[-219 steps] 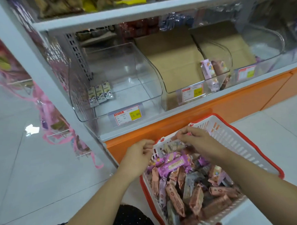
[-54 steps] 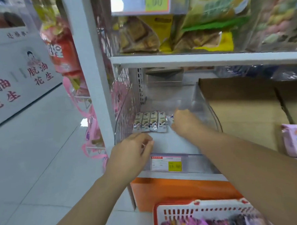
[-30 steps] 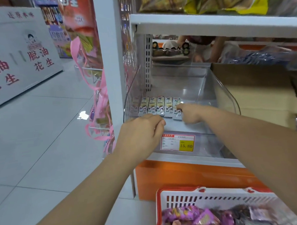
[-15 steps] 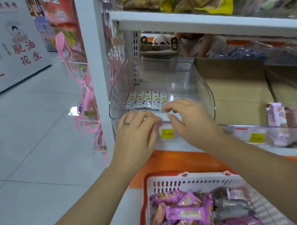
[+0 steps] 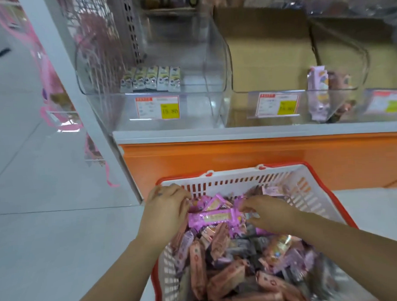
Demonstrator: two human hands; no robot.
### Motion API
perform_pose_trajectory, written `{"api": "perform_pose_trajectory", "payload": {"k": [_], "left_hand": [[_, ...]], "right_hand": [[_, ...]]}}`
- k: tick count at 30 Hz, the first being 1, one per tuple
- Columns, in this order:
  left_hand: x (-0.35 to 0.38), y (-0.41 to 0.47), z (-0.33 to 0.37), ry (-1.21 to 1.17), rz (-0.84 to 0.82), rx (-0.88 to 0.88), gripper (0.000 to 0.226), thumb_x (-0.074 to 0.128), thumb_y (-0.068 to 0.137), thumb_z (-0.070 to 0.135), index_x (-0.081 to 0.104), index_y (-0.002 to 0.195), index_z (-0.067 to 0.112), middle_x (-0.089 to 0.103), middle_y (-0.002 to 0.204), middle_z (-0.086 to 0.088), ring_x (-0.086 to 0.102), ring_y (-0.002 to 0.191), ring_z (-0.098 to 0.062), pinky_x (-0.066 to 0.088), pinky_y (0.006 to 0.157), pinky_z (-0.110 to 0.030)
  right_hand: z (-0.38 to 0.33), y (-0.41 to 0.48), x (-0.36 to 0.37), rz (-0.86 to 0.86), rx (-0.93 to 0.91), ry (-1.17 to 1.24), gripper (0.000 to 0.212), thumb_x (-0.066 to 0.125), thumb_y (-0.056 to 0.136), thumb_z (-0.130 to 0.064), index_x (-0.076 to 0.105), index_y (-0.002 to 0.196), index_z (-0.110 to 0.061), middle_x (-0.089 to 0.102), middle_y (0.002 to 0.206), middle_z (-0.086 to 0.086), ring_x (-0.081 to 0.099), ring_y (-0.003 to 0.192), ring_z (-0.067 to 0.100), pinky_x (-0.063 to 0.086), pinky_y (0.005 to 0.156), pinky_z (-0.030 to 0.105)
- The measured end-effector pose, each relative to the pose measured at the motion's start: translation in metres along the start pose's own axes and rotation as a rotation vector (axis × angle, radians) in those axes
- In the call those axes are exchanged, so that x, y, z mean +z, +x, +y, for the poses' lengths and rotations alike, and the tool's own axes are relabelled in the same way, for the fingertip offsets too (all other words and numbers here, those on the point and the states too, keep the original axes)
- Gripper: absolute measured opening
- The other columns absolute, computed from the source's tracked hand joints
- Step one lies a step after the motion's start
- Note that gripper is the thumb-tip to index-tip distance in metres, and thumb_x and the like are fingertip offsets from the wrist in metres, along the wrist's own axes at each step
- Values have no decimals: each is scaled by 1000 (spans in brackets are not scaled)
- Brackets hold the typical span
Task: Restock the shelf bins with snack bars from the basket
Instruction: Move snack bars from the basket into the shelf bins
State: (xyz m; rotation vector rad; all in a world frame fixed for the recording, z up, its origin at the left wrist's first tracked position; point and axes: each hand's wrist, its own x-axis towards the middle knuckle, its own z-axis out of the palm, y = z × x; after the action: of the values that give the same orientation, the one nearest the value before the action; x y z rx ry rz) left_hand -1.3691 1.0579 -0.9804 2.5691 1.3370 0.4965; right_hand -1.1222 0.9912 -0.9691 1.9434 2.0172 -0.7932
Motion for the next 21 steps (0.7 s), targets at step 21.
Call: {"api": "perform_pose_trajectory", "payload": {"k": [21], "left_hand": [[-18, 29, 7, 93, -386, -97, 46, 50, 90, 9, 53, 129, 31, 48, 137, 6, 50, 121, -17, 33, 107, -31]], "right_hand": [[-18, 9, -40, 226, -146, 180, 33, 65, 87, -36, 63, 114, -18, 61, 108, -1, 56, 93, 13, 46, 83, 25]]}}
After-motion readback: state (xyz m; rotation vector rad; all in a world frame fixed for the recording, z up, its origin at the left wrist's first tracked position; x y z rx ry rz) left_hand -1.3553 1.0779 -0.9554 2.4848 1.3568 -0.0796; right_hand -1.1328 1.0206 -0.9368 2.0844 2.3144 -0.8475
